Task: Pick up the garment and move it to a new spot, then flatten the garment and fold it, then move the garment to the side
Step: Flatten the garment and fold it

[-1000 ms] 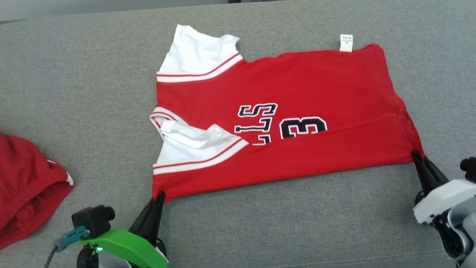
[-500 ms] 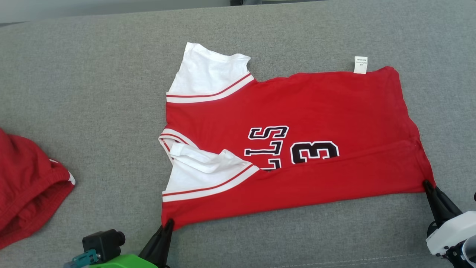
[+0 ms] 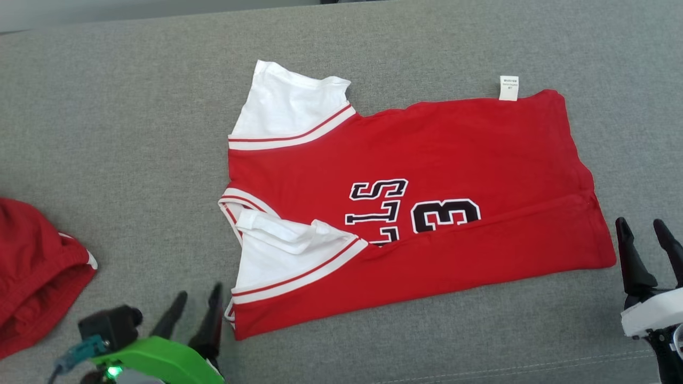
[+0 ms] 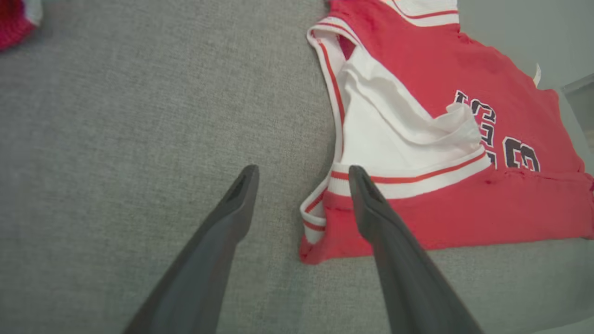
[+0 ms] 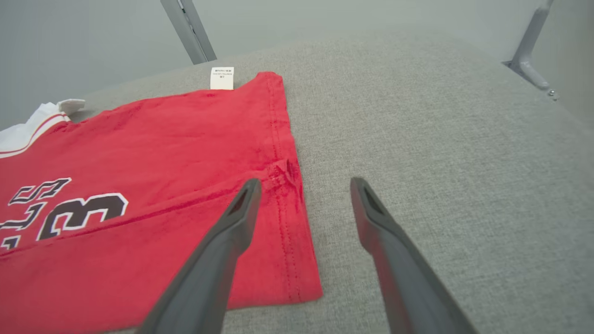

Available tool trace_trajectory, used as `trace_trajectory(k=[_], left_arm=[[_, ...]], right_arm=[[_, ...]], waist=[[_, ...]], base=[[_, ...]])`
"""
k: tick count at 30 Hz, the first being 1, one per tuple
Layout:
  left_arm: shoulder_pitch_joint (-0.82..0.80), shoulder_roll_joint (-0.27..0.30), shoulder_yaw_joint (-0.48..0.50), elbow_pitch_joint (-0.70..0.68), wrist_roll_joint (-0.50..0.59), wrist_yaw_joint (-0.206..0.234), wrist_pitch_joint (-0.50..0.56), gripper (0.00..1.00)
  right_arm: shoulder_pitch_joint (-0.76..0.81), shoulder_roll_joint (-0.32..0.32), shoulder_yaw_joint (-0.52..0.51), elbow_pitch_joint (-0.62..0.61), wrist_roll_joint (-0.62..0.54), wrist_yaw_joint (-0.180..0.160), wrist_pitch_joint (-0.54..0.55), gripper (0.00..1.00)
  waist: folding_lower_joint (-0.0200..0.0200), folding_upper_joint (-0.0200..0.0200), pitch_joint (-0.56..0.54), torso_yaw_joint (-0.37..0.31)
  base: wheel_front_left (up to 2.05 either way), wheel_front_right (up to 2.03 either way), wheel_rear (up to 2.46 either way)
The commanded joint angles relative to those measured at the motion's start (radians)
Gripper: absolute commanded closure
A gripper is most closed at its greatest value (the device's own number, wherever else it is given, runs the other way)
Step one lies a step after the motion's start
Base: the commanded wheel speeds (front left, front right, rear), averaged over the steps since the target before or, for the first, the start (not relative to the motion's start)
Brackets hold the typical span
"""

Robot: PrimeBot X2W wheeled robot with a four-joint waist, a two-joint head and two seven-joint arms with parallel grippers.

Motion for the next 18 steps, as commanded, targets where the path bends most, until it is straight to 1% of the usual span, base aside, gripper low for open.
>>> trace_trajectory(k=[1,2,6,9,12,15,18], left_arm=[[-0.069,0.034,0.034,-0.017,0.016,0.005,-0.003,0.00],[-0.069,0.034,0.034,-0.017,0.016,0.005,-0.003,0.00],[-0.211,0.093,0.082,-0.033,0.024,-0.016,0.042,0.00],[-0.359,0.146,0.093,-0.007,0.027,-0.050,0.119,0.00],[-0.528,0.180,0.091,0.052,0.017,-0.085,0.214,0.00],[-0.696,0.182,0.069,0.132,-0.002,-0.124,0.317,0.00],[-0.853,0.156,0.053,0.230,-0.042,-0.166,0.413,0.00]], right_arm=[[-0.013,0.028,-0.025,-0.035,-0.039,-0.001,-0.009,0.00],[-0.013,0.028,-0.025,-0.035,-0.039,-0.001,-0.009,0.00],[-0.039,0.069,-0.030,-0.080,-0.106,-0.001,-0.013,0.00],[-0.073,0.094,0.002,-0.106,-0.123,-0.001,-0.014,0.00],[-0.113,0.101,0.035,-0.108,-0.129,-0.001,-0.014,0.00],[-0.157,0.110,0.054,-0.105,-0.132,-0.001,-0.015,0.00],[-0.200,0.121,0.076,-0.092,-0.146,-0.001,-0.015,0.00]], waist=[[0.0000,0.0000,0.014,-0.011],[0.0000,0.0000,0.014,-0.011],[0.0000,0.0000,0.046,-0.023],[0.0000,0.0000,0.076,-0.035],[0.0000,0.0000,0.111,-0.055],[0.0000,0.0000,0.150,-0.074],[0.0000,0.0000,0.186,-0.096]], base=[[0.00,0.00,0.00],[0.00,0.00,0.00],[0.00,0.00,0.00],[0.00,0.00,0.00],[0.00,0.00,0.00],[0.00,0.00,0.00],[0.00,0.00,0.00]])
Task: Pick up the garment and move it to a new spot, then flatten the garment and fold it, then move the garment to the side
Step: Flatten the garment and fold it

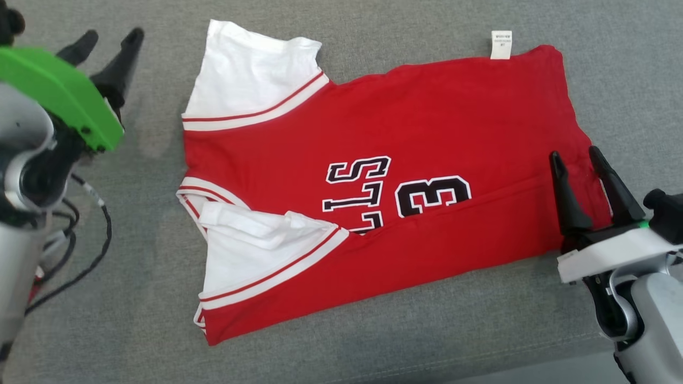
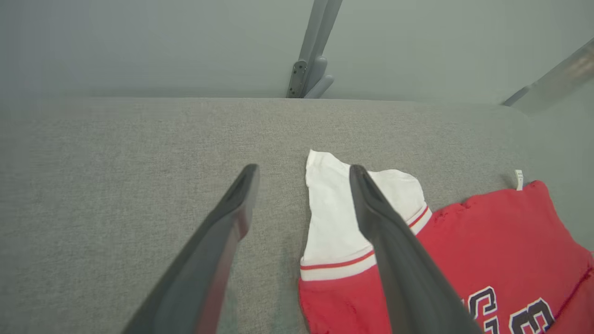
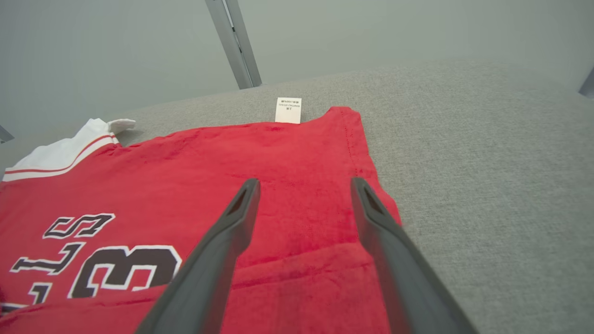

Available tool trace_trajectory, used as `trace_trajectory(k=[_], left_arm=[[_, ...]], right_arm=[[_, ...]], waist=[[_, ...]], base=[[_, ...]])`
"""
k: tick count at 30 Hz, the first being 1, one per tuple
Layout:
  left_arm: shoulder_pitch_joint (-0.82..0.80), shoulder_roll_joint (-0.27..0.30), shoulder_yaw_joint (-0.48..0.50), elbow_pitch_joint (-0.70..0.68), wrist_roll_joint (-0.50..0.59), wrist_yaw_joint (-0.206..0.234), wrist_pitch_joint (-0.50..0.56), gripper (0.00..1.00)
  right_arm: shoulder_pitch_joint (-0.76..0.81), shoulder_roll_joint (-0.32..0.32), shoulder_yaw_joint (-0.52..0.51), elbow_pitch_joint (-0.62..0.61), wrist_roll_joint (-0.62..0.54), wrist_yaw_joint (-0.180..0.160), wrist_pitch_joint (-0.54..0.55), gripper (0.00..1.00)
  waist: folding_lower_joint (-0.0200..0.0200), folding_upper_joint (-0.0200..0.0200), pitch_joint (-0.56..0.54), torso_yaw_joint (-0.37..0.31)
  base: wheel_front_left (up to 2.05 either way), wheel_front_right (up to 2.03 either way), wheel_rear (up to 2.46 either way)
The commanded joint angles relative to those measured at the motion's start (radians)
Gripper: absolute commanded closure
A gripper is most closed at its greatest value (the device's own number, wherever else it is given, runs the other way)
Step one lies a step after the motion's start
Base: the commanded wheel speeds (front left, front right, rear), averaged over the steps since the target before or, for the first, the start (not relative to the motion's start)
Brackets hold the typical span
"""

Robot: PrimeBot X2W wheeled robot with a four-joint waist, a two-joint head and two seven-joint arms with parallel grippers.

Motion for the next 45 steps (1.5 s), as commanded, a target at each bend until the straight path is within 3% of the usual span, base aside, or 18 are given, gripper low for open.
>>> trace_trajectory(k=[1,10,18,29,30,31,32,33,40,45], left_arm=[[-0.067,-0.007,-0.010,0.039,-0.008,-0.020,0.037,0.00],[-0.381,0.001,-0.132,0.305,0.042,-0.138,0.262,0.00],[-0.490,-0.018,-0.197,0.463,0.095,-0.173,0.327,0.00],[-0.521,-0.036,-0.239,0.559,0.111,-0.200,0.343,0.00],[-0.520,-0.037,-0.243,0.566,0.111,-0.202,0.346,0.13],[-0.520,-0.039,-0.246,0.571,0.110,-0.203,0.349,0.51],[-0.521,-0.040,-0.248,0.574,0.109,-0.205,0.349,0.67],[-0.521,-0.041,-0.250,0.577,0.107,-0.208,0.349,1.00],[-0.519,-0.043,-0.249,0.567,0.089,-0.228,0.312,1.00],[-0.532,-0.044,-0.256,0.540,0.084,-0.241,0.282,1.00]], right_arm=[[-0.027,0.011,0.011,0.004,-0.009,-0.001,-0.005,0.00],[-0.124,0.047,0.062,0.004,-0.001,-0.001,-0.005,0.00],[-0.149,0.068,0.066,0.009,0.007,-0.001,-0.005,0.00],[-0.168,0.076,0.064,0.003,0.004,-0.001,-0.005,0.00],[-0.170,0.074,0.063,0.002,0.005,-0.001,-0.005,0.00],[-0.171,0.070,0.061,0.001,0.007,-0.001,-0.006,0.00],[-0.172,0.067,0.058,0.001,0.008,-0.001,-0.006,0.00],[-0.173,0.064,0.056,0.001,0.008,-0.001,-0.006,0.00],[-0.260,0.033,0.080,0.047,0.031,-0.001,0.020,0.00],[-0.444,0.045,0.062,0.140,0.050,-0.001,0.238,0.00]], waist=[[0.0000,0.0000,0.058,-0.043],[0.0000,0.0000,0.159,-0.117],[0.0000,0.0000,0.208,-0.153],[0.0000,0.0000,0.213,-0.170],[0.0000,0.0000,0.212,-0.170],[0.0000,0.0000,0.212,-0.169],[0.0000,0.0000,0.211,-0.169],[0.0000,0.0000,0.211,-0.168],[0.0000,0.0000,0.199,-0.158],[0.0000,0.0000,0.192,-0.152]], base=[[0.00,0.00,0.00],[0.00,0.00,0.00],[0.00,0.00,0.00],[0.00,0.00,0.00],[0.00,0.00,0.00],[0.00,0.00,0.00],[0.00,0.00,0.00],[0.00,0.00,0.00],[0.00,0.00,0.00],[0.00,0.00,0.00]])
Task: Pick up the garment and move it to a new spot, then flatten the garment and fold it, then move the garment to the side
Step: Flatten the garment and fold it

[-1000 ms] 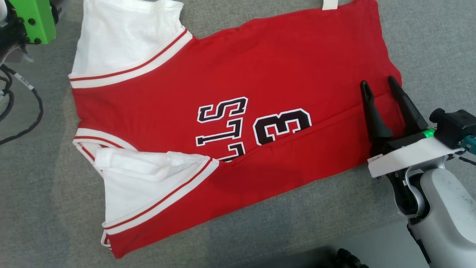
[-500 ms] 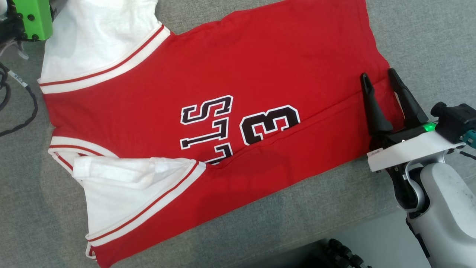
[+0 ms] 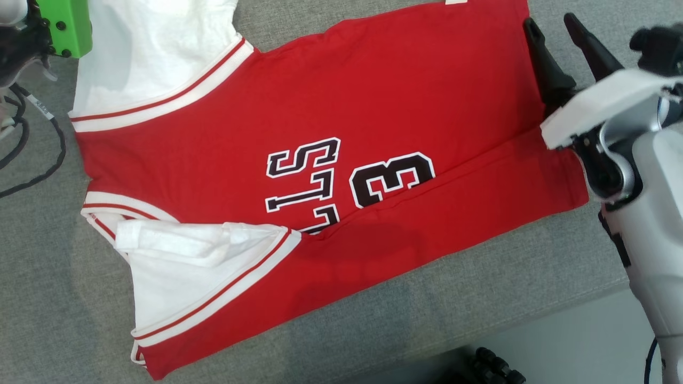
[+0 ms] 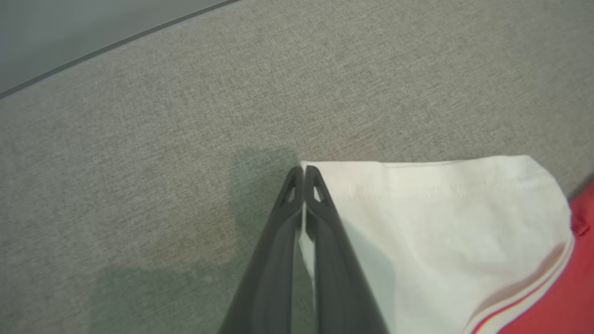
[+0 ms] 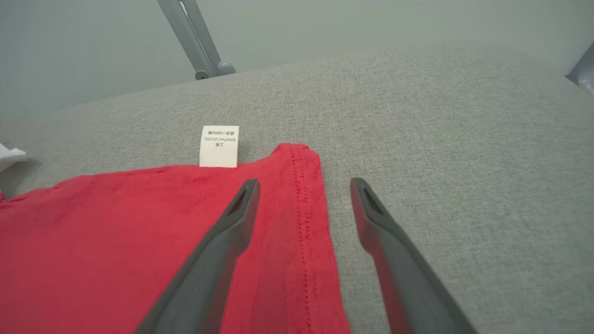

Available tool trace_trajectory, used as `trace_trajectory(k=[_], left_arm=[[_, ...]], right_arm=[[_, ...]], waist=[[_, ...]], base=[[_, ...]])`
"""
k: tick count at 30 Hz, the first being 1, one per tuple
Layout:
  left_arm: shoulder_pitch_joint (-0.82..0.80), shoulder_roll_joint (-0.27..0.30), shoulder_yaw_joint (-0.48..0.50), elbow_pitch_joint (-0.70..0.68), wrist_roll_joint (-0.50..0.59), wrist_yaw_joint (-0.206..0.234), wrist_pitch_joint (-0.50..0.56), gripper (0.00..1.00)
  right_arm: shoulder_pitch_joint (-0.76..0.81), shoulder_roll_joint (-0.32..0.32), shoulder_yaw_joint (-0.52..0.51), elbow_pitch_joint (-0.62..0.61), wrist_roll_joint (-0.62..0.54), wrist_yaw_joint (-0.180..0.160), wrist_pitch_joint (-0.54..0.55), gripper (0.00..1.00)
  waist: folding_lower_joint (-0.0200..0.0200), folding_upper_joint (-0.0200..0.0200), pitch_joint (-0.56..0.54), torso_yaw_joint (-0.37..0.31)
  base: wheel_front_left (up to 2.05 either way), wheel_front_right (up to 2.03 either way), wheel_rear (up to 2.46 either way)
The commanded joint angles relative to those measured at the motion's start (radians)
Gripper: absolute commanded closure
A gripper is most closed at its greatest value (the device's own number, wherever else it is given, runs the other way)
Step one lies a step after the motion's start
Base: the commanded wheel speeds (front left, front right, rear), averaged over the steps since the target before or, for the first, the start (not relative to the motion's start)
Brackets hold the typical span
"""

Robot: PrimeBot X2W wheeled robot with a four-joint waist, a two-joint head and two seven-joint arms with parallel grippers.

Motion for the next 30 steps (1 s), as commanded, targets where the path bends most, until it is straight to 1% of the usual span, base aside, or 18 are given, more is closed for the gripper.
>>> trace_trajectory(k=[1,5,7,9,15,20,21,22,24,26,27,28,30], left_arm=[[-0.009,0.001,-0.002,-0.006,-0.009,-0.007,-0.008,1.00],[-0.023,-0.003,-0.012,-0.034,-0.015,-0.011,-0.042,1.00],[-0.026,0.000,-0.018,-0.040,-0.016,-0.013,-0.053,1.00],[-0.028,0.004,-0.027,-0.051,-0.018,-0.016,-0.064,1.00],[-0.028,0.019,-0.045,-0.062,-0.023,-0.016,-0.067,1.00],[-0.030,0.029,-0.055,-0.067,-0.030,-0.017,-0.068,1.00],[-0.031,0.029,-0.057,-0.068,-0.032,-0.017,-0.068,1.00],[-0.031,0.030,-0.059,-0.068,-0.033,-0.017,-0.068,1.00],[-0.032,0.030,-0.063,-0.069,-0.034,-0.017,-0.068,1.00],[-0.033,0.031,-0.066,-0.070,-0.037,-0.017,-0.066,1.00],[-0.033,0.031,-0.066,-0.070,-0.037,-0.017,-0.066,1.00],[-0.035,0.031,-0.067,-0.070,-0.038,-0.017,-0.064,1.00],[-0.038,0.030,-0.070,-0.070,-0.041,-0.017,-0.063,1.00]], right_arm=[[-0.033,0.007,-0.002,0.018,0.000,0.000,0.043,0.00],[-0.168,0.022,0.007,0.101,-0.036,0.000,0.258,0.00],[-0.222,0.034,0.005,0.139,-0.057,0.000,0.342,0.00],[-0.277,0.048,-0.005,0.183,-0.103,0.000,0.420,0.00],[-0.328,0.071,-0.034,0.234,-0.206,0.000,0.491,0.00],[-0.344,0.085,-0.054,0.233,-0.261,0.000,0.519,0.00],[-0.344,0.089,-0.057,0.231,-0.269,0.000,0.524,0.05],[-0.344,0.091,-0.059,0.231,-0.278,0.000,0.534,0.23],[-0.344,0.098,-0.065,0.225,-0.293,0.000,0.552,0.44],[-0.342,0.105,-0.069,0.221,-0.300,0.000,0.574,0.60],[-0.342,0.105,-0.069,0.221,-0.300,0.000,0.574,0.60],[-0.340,0.107,-0.071,0.218,-0.303,0.000,0.586,0.68],[-0.336,0.109,-0.076,0.211,-0.308,0.000,0.604,1.00]], waist=[[0.0000,-0.0001,0.001,0.002],[0.0000,-0.0001,0.007,0.019],[0.0000,-0.0001,0.011,0.024],[0.0000,-0.0001,0.015,0.032],[0.0000,-0.0001,0.019,0.040],[0.0000,-0.0001,0.021,0.042],[0.0000,-0.0001,0.021,0.042],[0.0000,-0.0001,0.021,0.042],[0.0000,-0.0001,0.021,0.042],[0.0000,-0.0001,0.021,0.042],[0.0000,-0.0001,0.021,0.042],[0.0000,-0.0001,0.021,0.042],[0.0000,-0.0001,0.022,0.044]], base=[[0.00,0.00,0.00],[0.00,0.00,0.00],[0.00,0.00,0.00],[0.00,0.00,0.00],[0.00,0.00,0.00],[0.00,0.00,0.00],[0.00,0.00,0.00],[0.00,0.00,0.00],[0.00,0.00,0.00],[0.00,0.00,0.00],[0.00,0.00,0.00],[0.00,0.00,0.00],[0.00,0.00,0.00]])
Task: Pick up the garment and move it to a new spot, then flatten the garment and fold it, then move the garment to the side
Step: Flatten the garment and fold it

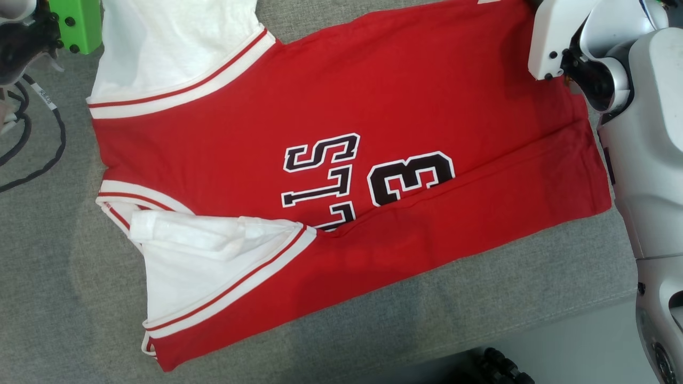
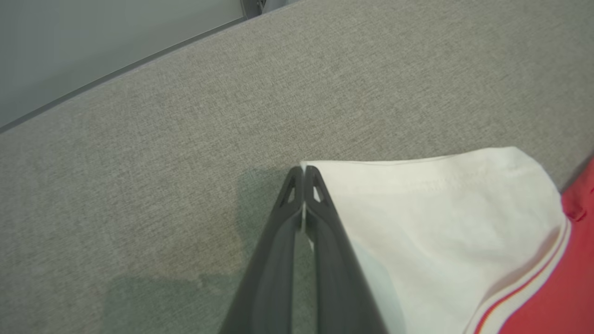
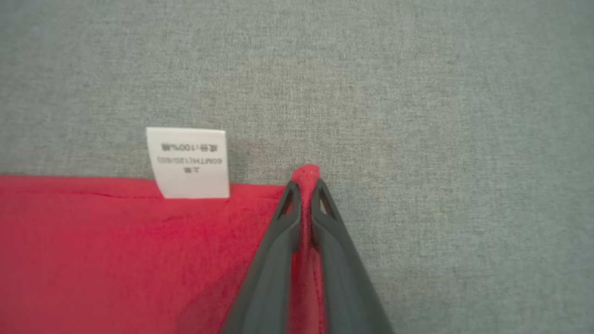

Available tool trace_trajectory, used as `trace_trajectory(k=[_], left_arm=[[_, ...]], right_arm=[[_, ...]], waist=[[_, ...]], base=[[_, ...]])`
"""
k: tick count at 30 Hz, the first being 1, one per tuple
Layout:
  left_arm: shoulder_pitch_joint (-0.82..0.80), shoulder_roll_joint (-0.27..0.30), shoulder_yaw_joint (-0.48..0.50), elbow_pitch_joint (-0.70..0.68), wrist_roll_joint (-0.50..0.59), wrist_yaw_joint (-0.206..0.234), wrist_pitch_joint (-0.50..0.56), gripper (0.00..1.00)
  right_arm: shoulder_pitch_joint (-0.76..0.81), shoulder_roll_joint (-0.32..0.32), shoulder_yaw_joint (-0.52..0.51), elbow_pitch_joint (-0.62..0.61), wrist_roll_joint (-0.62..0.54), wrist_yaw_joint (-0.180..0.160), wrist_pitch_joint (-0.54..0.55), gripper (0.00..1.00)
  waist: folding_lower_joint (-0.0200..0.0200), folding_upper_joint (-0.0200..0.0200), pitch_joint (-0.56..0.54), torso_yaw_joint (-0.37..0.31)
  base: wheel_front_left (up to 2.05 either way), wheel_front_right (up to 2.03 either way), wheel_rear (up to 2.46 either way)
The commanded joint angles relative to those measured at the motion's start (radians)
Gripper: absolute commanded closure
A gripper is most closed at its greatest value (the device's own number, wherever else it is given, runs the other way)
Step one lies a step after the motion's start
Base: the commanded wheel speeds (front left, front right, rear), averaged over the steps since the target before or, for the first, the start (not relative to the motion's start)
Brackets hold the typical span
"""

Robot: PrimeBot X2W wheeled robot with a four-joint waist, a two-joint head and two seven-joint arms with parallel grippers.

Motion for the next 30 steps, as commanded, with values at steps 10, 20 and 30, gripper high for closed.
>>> trace_trajectory(k=[10,20,30], left_arm=[[-0.044,0.025,-0.033,-0.059,0.011,-0.003,-0.112,1.00],[-0.074,0.021,-0.058,-0.065,-0.050,-0.002,-0.309,1.00],[0.045,0.077,-0.102,-0.173,-0.166,-0.002,-0.435,1.00]], right_arm=[[0.003,-0.004,-0.043,-0.049,-0.008,-0.001,-0.064,1.00],[-0.015,-0.068,-0.085,-0.013,0.084,0.000,-0.177,1.00],[0.156,-0.194,-0.021,-0.099,0.285,-0.001,-0.344,1.00]], waist=[[0.0000,0.0000,-0.002,0.024],[0.0000,0.0000,-0.025,0.075],[0.0000,0.0000,-0.083,0.123]], base=[[0.00,0.00,0.00],[0.00,0.00,0.00],[0.00,0.00,0.00]])
